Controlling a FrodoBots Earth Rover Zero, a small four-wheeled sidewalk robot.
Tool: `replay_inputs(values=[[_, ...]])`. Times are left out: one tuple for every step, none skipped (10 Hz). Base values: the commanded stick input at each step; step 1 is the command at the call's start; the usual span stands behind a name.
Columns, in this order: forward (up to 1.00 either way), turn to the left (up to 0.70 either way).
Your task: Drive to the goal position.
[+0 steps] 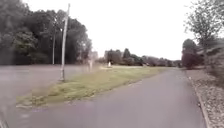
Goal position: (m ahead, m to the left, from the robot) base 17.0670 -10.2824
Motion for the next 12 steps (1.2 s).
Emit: replay_inputs(values=[[1.00,-0.40],[1.00,-0.40],[1.00,-0.40],[1.00,-0.40],[1.00,-0.40],[1.00,-0.40],[1.00,-0.40],[1.00,-0.40],[1.00,-0.40],[1.00,-0.40],[1.00,-0.40],[1.00,-0.40]])
